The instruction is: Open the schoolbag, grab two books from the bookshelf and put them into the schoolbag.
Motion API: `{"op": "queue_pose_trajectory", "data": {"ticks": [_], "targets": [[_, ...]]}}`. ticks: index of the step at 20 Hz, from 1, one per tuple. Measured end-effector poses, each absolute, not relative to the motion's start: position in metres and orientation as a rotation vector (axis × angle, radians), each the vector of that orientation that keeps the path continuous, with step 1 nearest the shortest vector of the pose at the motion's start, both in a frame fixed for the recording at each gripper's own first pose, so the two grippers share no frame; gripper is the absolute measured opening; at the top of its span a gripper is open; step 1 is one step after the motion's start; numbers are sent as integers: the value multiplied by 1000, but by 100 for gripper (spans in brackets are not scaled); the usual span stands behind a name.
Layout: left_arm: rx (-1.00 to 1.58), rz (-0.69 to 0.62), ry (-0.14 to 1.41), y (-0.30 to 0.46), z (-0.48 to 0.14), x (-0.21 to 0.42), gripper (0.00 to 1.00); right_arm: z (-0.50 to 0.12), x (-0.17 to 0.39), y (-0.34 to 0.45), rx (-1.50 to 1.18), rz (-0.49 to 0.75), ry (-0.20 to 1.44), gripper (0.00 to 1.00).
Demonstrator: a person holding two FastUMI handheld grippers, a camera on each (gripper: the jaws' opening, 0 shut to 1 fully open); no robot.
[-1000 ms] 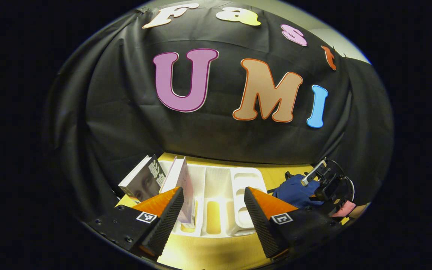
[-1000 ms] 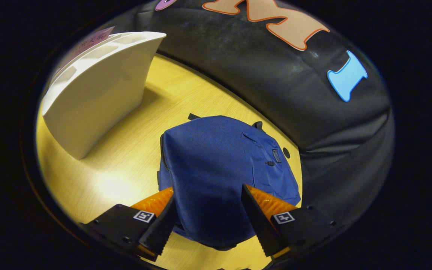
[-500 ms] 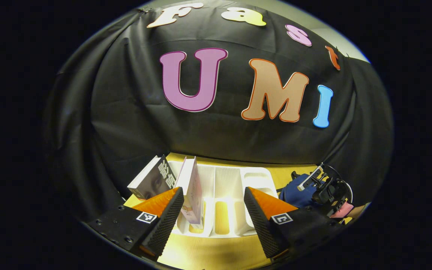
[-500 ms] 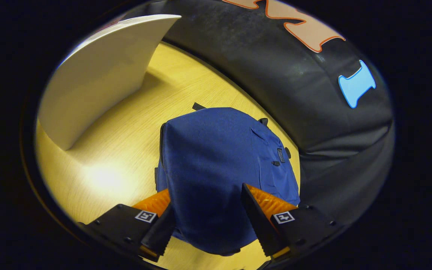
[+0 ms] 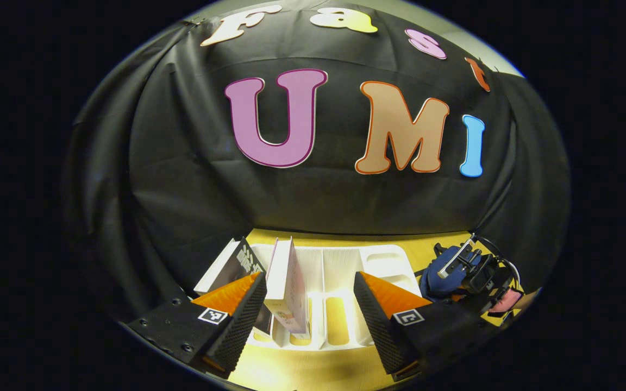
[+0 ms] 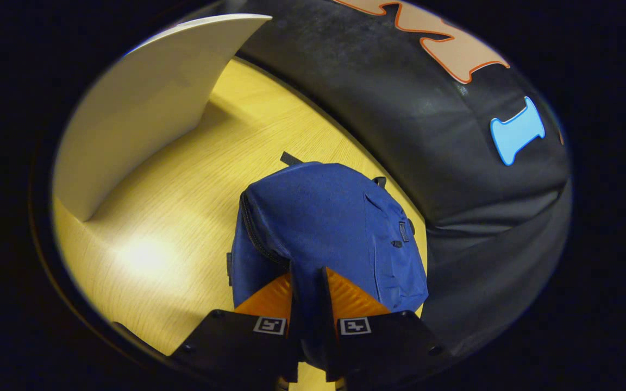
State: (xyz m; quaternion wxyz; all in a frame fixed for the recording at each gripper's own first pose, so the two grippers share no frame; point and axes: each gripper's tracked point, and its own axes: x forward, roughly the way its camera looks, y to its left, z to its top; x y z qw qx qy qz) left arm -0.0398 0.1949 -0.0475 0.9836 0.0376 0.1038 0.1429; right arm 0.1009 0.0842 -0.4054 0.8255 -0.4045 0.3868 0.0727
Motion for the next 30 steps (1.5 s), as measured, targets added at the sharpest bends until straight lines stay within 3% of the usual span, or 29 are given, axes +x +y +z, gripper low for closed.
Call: {"op": "queue_pose_trajectory", "data": {"ticks": [2,3,5,12,22,30], "targets": [[88,273,207,196,-46,-32,94,-409,103,81,-840,163,845,22],[97,267,207,196,-45,-28,94,-408,103,81,-822,162,853,14],[95,260,201,199,-42,-21,94,-402,103,81,-770,157,861,10],[77,280,259,226,-45,0,91,-366,113,77,-634,125,800,10],[5,281,595,270,-103,25,94,-316,124,63,-544,63,723,7],[-13,180,928,269,-154,30,93,-290,134,46,-456,41,698,7]]}}
